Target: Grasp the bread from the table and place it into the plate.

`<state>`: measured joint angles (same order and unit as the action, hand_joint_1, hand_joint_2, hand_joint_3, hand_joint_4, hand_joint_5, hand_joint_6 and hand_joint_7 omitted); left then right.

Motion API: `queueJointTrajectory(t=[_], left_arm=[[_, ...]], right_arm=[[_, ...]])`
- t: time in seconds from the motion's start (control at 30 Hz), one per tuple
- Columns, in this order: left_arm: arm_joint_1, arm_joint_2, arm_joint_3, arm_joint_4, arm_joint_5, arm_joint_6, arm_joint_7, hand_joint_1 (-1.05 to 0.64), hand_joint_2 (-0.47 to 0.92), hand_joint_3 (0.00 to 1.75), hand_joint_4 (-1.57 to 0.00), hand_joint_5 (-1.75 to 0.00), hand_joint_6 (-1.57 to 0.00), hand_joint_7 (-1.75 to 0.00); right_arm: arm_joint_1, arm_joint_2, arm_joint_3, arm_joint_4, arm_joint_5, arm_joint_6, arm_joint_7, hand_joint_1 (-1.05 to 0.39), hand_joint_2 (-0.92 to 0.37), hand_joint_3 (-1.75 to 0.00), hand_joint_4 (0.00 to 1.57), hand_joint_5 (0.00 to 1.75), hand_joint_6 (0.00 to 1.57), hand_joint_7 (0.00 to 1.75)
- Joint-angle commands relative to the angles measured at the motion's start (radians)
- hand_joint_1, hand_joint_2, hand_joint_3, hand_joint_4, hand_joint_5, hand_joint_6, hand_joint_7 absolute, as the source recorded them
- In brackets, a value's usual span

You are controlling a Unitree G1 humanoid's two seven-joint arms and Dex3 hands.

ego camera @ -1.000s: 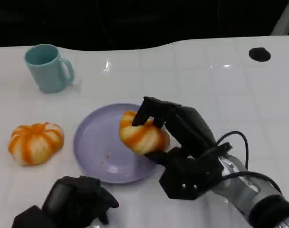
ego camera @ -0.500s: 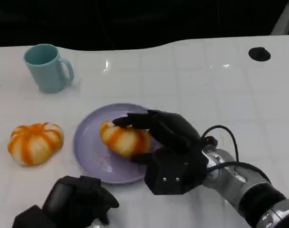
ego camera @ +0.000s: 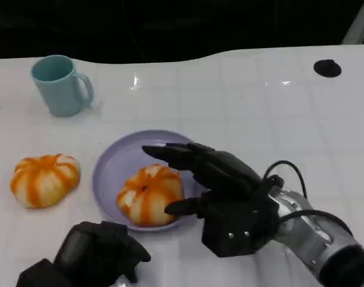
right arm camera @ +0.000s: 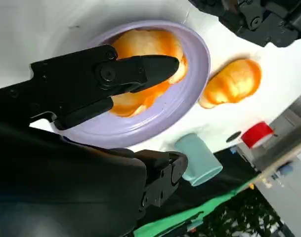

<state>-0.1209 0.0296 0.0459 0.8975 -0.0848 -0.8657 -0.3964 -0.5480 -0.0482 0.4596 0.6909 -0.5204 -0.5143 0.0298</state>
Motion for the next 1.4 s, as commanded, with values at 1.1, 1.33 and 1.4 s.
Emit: queueJointTrajectory(t=[1.1, 1.33, 1.4], left_arm=[[0.018, 0.015, -0.01, -0.03, 0.03, 0.023, 0.029, -1.05, 0.92, 0.17, -1.25, -1.12, -1.4, -0.51], [0.014, 0.018, -0.004, -0.021, 0.023, 0.016, 0.023, -1.05, 0.92, 0.18, -1.24, -1.12, -1.4, -0.51], [0.013, 0.019, -0.003, -0.019, 0.02, 0.018, 0.019, -1.05, 0.92, 0.18, -1.24, -1.12, -1.4, -0.51]], right_arm=[[0.5, -0.137, -0.311, -0.23, 0.246, -0.573, -0.119, -0.21, -0.3, -1.32, 0.72, 1.62, 0.75, 1.38], [0.564, -0.131, -0.344, -0.235, 0.225, -0.596, -0.13, -0.24, -0.34, -1.32, 0.73, 1.62, 0.73, 1.38], [0.566, -0.128, -0.354, -0.219, 0.215, -0.615, -0.139, -0.24, -0.34, -1.32, 0.72, 1.64, 0.72, 1.4]])
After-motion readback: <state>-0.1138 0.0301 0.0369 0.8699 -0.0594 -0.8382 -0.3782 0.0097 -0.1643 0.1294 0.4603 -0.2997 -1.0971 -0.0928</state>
